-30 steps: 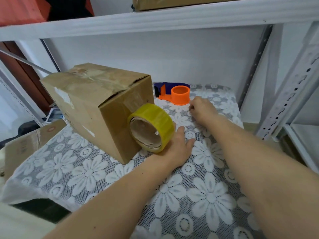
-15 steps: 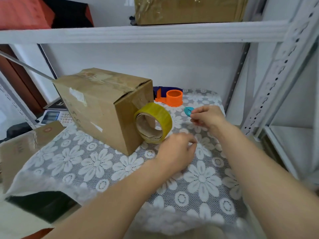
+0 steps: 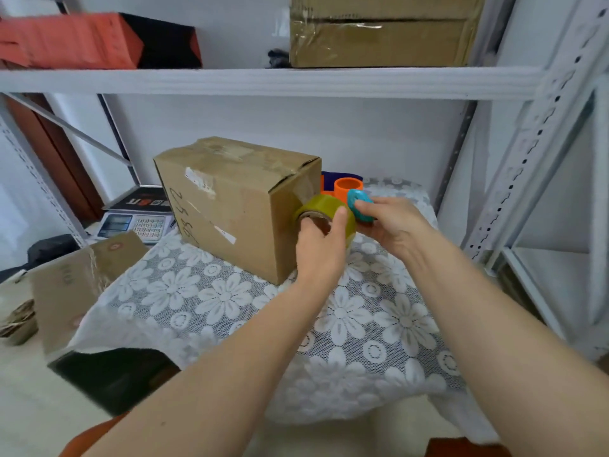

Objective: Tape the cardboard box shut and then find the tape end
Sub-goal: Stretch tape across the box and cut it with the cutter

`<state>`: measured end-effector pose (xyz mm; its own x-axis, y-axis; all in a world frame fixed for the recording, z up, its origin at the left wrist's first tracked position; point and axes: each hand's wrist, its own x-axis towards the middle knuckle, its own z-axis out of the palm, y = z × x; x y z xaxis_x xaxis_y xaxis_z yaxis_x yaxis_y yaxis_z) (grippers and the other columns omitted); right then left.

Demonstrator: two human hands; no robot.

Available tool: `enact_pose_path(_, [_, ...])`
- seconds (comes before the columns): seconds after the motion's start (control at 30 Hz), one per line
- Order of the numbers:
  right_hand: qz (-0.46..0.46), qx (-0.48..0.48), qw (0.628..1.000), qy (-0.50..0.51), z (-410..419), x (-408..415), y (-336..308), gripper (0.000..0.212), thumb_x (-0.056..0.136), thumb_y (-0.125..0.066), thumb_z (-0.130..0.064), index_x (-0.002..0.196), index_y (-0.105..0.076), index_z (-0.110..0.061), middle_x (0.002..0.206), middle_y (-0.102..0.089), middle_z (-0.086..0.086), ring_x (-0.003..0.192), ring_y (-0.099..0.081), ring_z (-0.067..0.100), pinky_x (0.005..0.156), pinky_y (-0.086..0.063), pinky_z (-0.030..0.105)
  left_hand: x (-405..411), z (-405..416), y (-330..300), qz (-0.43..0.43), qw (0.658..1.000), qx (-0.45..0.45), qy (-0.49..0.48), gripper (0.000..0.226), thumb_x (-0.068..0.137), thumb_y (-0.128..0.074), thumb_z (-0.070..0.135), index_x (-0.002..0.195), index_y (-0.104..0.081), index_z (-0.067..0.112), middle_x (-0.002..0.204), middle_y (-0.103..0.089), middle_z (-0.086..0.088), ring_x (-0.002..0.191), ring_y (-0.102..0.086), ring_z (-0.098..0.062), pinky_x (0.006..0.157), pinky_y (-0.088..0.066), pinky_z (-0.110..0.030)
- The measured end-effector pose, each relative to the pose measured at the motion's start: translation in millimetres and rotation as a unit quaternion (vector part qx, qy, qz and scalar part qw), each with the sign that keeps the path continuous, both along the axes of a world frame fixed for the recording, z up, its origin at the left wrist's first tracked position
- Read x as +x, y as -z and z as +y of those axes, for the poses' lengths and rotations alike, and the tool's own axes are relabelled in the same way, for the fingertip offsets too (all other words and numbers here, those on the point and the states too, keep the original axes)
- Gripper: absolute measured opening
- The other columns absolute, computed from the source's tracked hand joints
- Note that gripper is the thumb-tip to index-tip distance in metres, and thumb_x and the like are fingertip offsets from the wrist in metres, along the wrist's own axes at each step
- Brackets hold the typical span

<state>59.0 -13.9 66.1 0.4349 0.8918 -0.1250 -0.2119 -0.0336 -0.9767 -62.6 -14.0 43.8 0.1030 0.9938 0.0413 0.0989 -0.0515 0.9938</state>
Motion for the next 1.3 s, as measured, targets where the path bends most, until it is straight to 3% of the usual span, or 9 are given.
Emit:
enact_pose_path(0.1, [-0.038, -0.018, 0.999, 0.009, 1, -7, -3, 0.023, 0.091, -0.060, -0.009, 0.113, -0.060, -0.001, 0.100, -0.065, 0.014, 0.084, -0.065, 0.023, 0.066, -0.055, 0.030, 4, 3, -8, -0.063, 0.996, -0.038, 0.058, 0.040, 0.092, -0.057, 0.043, 0.119, -0.054, 0.015, 0.106, -0.063, 0.002, 0.101, -0.061, -0.014, 0.083, -0.045, -0.026])
enact_pose_path(0.27, [-0.123, -0.041, 0.992, -0.006, 0, -11, -10, 0.016, 0.095, -0.056, -0.017, 0.107, -0.058, -0.008, 0.088, -0.067, 0.010, 0.069, -0.065, 0.019, 0.058, -0.054, 0.027, -4, 6, -4, -0.068, 0.997, -0.005, 0.035, 0.028, 0.093, -0.056, 0.032, 0.114, -0.056, 0.013, 0.105, -0.064, -0.002, 0.098, -0.062, -0.016, 0.094, -0.050, -0.039])
enact_pose_path(0.33, [-0.140, -0.020, 0.990, 0.006, 4, -15, -13, 0.019, 0.098, -0.049, -0.019, 0.112, -0.055, -0.008, 0.091, -0.069, 0.009, 0.070, -0.067, 0.018, 0.064, -0.057, 0.028, -8, 2, -3, -0.082, 0.996, 0.016, 0.022, 0.025, 0.093, -0.051, 0.032, 0.108, -0.057, 0.014, 0.095, -0.061, 0.002, 0.090, -0.059, -0.015, 0.093, -0.050, -0.042])
enact_pose_path(0.47, [-0.187, 0.033, 0.981, 0.038, 17, -36, -29, 0.017, 0.099, -0.044, -0.028, 0.105, -0.053, -0.014, 0.110, -0.060, 0.006, 0.102, -0.062, 0.022, 0.094, -0.052, 0.041, -19, -3, -1, -0.026, 0.996, 0.085, -0.004, 0.039, 0.081, -0.042, 0.042, 0.102, -0.058, 0.013, 0.092, -0.062, -0.003, 0.091, -0.059, -0.025, 0.090, -0.050, -0.044])
enact_pose_path(0.6, [-0.190, 0.031, 0.981, 0.021, 32, -51, -37, 0.016, 0.094, -0.047, -0.033, 0.088, -0.053, -0.021, 0.100, -0.054, 0.005, 0.097, -0.056, 0.024, 0.100, -0.046, 0.050, -40, 4, 6, 0.022, 0.992, 0.126, 0.015, 0.029, 0.080, -0.044, 0.043, 0.081, -0.058, 0.018, 0.075, -0.062, -0.003, 0.077, -0.060, -0.030, 0.076, -0.053, -0.043])
enact_pose_path(0.8, [-0.267, 0.028, 0.962, 0.058, 36, -66, -32, 0.016, 0.098, -0.044, -0.028, 0.093, -0.048, -0.013, 0.079, -0.045, -0.002, 0.071, -0.045, 0.014, 0.061, -0.038, 0.027, -84, 23, -3, -0.001, 0.994, 0.092, 0.063, 0.041, 0.081, -0.049, 0.036, 0.088, -0.066, 0.000, 0.069, -0.060, -0.003, 0.066, -0.056, -0.020, 0.067, -0.053, -0.044])
enact_pose_path(0.97, [-0.339, 0.030, 0.938, 0.069, 42, -78, -33, 0.014, 0.097, -0.046, -0.027, 0.096, -0.049, -0.013, 0.081, -0.049, -0.003, 0.070, -0.048, 0.013, 0.059, -0.039, 0.026, -98, 18, -14, -0.074, 0.985, -0.007, 0.154, 0.020, 0.096, -0.045, 0.016, 0.099, -0.061, 0.004, 0.071, -0.071, -0.012, 0.061, -0.069, -0.023, 0.054, -0.055, -0.027])
enact_pose_path(1.1, [-0.323, 0.088, 0.934, 0.126, 38, -75, -32, 0.016, 0.092, -0.053, -0.027, 0.095, -0.046, -0.013, 0.092, -0.060, 0.007, 0.079, -0.060, 0.022, 0.070, -0.054, 0.039, -94, 13, -16, -0.111, 0.983, -0.039, 0.142, 0.019, 0.098, -0.049, 0.025, 0.094, -0.056, 0.008, 0.067, -0.071, -0.013, 0.058, -0.069, -0.024, 0.054, -0.056, -0.026])
enact_pose_path(1.3, [-0.273, 0.116, 0.955, 0.016, 23, -71, -31, 0.007, 0.099, -0.041, -0.013, 0.104, -0.038, -0.010, 0.079, -0.060, 0.006, 0.050, -0.051, 0.014, 0.043, -0.042, 0.027, -80, 8, -16, -0.113, 0.988, -0.044, 0.093, 0.021, 0.097, -0.054, 0.032, 0.095, -0.057, 0.012, 0.062, -0.068, -0.008, 0.049, -0.066, -0.017, 0.045, -0.050, -0.020])
